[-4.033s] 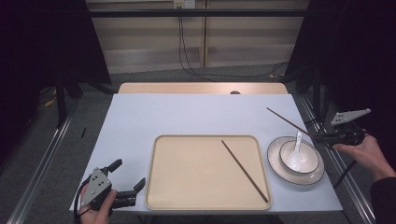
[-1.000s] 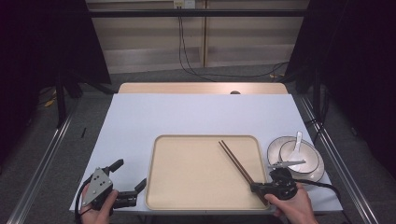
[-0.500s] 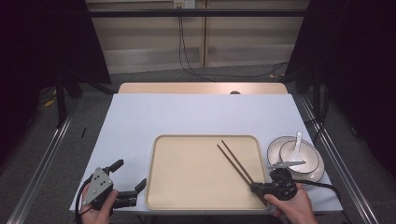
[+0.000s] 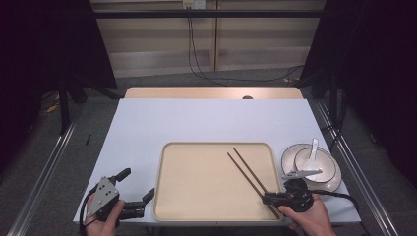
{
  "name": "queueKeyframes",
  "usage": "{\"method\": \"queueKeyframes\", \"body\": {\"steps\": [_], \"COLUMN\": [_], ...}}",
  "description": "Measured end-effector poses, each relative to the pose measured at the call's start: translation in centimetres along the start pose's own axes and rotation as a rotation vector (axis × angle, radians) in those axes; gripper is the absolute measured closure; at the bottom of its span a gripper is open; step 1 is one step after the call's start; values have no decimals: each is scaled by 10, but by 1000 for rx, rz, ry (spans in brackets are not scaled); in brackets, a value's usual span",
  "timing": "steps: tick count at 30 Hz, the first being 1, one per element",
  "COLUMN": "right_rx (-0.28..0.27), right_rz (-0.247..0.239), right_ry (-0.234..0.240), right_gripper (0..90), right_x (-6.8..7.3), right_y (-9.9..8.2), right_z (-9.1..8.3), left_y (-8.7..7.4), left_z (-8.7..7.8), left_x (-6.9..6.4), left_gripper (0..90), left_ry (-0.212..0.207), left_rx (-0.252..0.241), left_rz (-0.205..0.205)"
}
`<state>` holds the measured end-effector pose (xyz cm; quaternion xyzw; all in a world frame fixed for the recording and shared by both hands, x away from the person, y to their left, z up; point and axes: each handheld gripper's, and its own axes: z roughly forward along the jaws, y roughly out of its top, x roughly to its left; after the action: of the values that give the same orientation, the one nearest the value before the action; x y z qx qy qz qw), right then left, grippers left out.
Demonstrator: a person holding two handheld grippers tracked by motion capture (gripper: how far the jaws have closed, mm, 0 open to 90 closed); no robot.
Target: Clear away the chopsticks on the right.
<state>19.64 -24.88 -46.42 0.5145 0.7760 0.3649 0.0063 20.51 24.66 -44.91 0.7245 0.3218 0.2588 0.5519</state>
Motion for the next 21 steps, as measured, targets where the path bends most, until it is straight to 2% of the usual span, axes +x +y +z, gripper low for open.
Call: {"method": "queueKeyframes", "body": {"steps": [2,3,5,6,9,11,13,14,17,18,21], "right_rx": [-22,-33,-68,-87,-135,-153,-184,-199,-250,-270,-323], "right_rz": [-23,-24,-59,-70,-120,-147,-167,-167,-227,-250,-250], "right_ry": [-5,-3,-3,3,-21,-15,-19,-1,32,40,44], "right_gripper": [732,710,647,573,427,334,305,279,134,131,131], "right_x": [1,1,1,0,-4,-9,-11,-12,-14,-15,-20], "right_y": [1,2,3,4,7,8,8,8,6,6,4], "right_z": [-4,-7,-13,-17,-27,-33,-40,-44,-55,-58,-69], "left_y": [0,0,0,0,0,0,0,0,0,0,0], "left_z": [-1,-1,-1,-1,-1,-1,-1,-2,-2,-3,-3], "left_x": [0,0,0,0,0,-1,-1,-1,-2,-2,-5], "left_gripper": [15,15,15,15,15,15,15,15,15,15,15], "left_ry": [3,2,1,1,-2,-1,3,6,5,5,6], "left_rx": [0,-1,0,1,4,2,-1,0,-1,3,-4], "left_rz": [0,-3,-4,-4,-8,-11,-9,-10,-15,-11,-20]}}
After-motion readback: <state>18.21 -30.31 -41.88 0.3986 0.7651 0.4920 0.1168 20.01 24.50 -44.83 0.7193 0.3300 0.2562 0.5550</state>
